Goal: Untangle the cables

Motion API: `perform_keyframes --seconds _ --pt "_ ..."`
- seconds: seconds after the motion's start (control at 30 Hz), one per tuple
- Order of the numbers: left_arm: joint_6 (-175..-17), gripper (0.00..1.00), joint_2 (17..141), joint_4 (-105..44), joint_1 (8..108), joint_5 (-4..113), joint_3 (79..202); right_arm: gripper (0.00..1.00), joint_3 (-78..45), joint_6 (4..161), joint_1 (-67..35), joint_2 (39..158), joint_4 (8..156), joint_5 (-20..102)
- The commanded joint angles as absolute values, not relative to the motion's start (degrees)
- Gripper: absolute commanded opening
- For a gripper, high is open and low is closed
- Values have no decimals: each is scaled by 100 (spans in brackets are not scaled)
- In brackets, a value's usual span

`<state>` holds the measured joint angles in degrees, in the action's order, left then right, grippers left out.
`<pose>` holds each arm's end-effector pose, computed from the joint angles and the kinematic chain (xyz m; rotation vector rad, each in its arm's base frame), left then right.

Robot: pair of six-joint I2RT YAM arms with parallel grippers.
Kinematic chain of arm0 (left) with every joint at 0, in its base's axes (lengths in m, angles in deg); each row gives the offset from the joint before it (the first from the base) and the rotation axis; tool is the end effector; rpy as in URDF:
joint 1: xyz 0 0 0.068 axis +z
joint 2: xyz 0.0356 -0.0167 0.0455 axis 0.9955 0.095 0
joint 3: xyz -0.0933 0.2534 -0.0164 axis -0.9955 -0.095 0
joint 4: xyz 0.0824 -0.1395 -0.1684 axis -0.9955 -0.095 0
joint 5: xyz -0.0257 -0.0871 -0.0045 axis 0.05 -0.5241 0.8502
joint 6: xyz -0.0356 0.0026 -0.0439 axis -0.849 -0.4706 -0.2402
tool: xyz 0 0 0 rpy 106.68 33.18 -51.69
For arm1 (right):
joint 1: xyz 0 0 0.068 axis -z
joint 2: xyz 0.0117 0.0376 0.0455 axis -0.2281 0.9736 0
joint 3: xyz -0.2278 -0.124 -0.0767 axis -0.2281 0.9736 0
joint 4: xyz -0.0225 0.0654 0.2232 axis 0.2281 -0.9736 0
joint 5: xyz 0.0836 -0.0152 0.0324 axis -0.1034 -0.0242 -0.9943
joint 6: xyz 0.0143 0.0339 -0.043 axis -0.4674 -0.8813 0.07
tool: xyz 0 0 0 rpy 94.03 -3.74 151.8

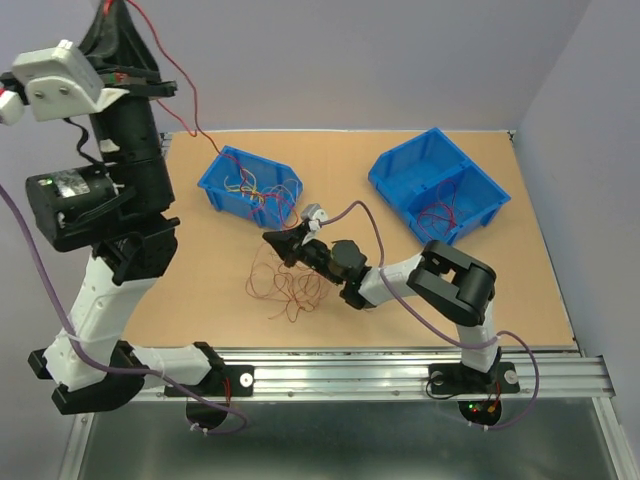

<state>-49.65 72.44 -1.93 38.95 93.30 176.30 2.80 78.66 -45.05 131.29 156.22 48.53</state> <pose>0.0777 -0.0507 0.6420 -0.1830 0.5978 -0.0888 0.2113 0.3417 0.2332 -0.5536 1.2443 1.0226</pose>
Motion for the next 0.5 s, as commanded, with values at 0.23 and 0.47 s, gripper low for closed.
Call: perform_keyframes --seconds 0.23,0.47 --pt "-3481 0 6820 1013 3920 10153 18660 1 2100 6323 -3780 12025 16062 7174" --pt "-3188 0 6522 1832 3920 10199 18066 1 2558 6849 -3770 11453 15763 7273"
